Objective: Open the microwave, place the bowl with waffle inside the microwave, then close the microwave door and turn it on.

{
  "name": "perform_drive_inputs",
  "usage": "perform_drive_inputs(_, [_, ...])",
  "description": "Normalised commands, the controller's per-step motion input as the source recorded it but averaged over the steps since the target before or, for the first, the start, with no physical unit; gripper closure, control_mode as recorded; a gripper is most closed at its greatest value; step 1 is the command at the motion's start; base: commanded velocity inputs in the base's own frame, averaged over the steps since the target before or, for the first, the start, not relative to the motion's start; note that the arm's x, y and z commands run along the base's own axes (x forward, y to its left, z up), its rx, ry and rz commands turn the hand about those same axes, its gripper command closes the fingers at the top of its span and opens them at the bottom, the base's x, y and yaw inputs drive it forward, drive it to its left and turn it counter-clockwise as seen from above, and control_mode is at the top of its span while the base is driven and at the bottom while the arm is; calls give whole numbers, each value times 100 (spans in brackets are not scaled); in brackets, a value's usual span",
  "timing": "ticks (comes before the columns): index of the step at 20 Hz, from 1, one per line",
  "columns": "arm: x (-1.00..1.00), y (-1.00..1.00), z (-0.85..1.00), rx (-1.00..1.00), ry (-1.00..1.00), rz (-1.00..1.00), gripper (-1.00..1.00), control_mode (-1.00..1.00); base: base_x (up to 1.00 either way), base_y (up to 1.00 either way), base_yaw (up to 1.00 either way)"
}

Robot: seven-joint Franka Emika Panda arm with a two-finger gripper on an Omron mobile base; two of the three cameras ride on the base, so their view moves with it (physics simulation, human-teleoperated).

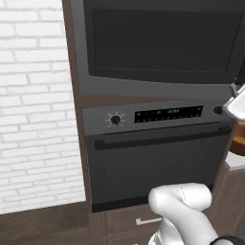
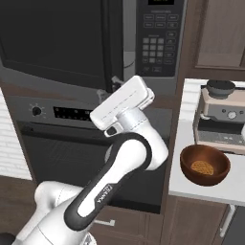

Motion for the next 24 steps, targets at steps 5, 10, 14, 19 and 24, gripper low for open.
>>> perform_drive_inputs(5, [-100,5,0,-14,-26,20,-100,-100,0,0,0])
perform_drive_inputs(10, [-100,-52,0,-9,-22,6,-100,-100,0,0,0])
perform_drive_inputs(14, [-100,-100,0,-4,-5,5,-100,-100,0,0,0])
perform_drive_inputs(19, [-92,-100,-43,-11,1,-5,-100,-100,0,0,0])
perform_drive_inputs(24, [-47,-100,-48,-13,19,-22,-100,-100,0,0,0])
